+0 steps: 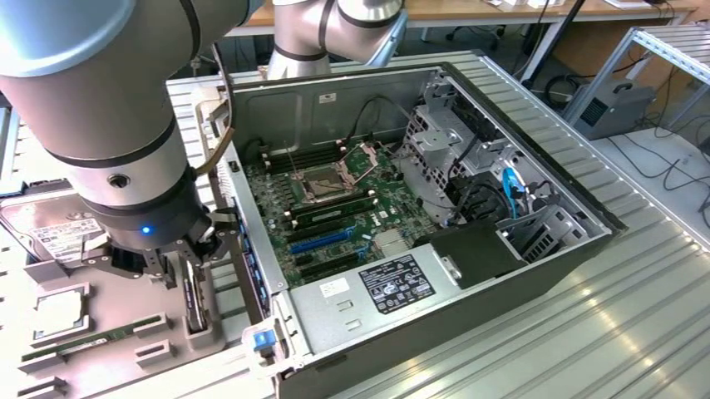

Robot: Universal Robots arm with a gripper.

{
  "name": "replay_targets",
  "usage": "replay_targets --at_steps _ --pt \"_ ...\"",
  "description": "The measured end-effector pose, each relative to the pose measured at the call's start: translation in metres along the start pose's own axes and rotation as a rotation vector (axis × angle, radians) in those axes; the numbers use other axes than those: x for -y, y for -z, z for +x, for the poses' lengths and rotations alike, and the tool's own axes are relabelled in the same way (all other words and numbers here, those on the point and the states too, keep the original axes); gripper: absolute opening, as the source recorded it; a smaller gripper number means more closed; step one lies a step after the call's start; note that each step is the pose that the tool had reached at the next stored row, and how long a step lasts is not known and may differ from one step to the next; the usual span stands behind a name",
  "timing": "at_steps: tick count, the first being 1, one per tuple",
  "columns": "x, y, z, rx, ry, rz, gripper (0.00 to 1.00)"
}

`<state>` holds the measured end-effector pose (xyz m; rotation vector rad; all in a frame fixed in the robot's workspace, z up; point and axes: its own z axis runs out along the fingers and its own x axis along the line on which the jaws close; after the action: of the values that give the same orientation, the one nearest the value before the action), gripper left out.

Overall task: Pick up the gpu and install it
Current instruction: 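Pick up the gpu and move the gpu toward the slot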

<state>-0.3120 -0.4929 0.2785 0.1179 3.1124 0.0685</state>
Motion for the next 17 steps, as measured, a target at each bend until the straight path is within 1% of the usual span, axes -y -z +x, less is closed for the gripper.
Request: replay_targets --at_steps 4,5,8,11,14,17 --pt "0.0000 -0.0001 0.000 -0.0001 0.000 0.0001 0.37" --pt "0.0000 -0.0001 0.000 -0.0001 0.000 0.0001 0.44" --pt "0.0002 -0.0042 0.000 -0.0001 0.000 -0.0004 0.44" --pt "0.0005 -0.0120 0.000 -0.0001 0.000 -0.0005 0.44" --pt "0.0006 -0.0133 0.000 -0.0004 0.000 -0.0002 0.44" --pt "-0.0059 -0.0151 0.001 -0.0001 0.000 -0.0008 0.44"
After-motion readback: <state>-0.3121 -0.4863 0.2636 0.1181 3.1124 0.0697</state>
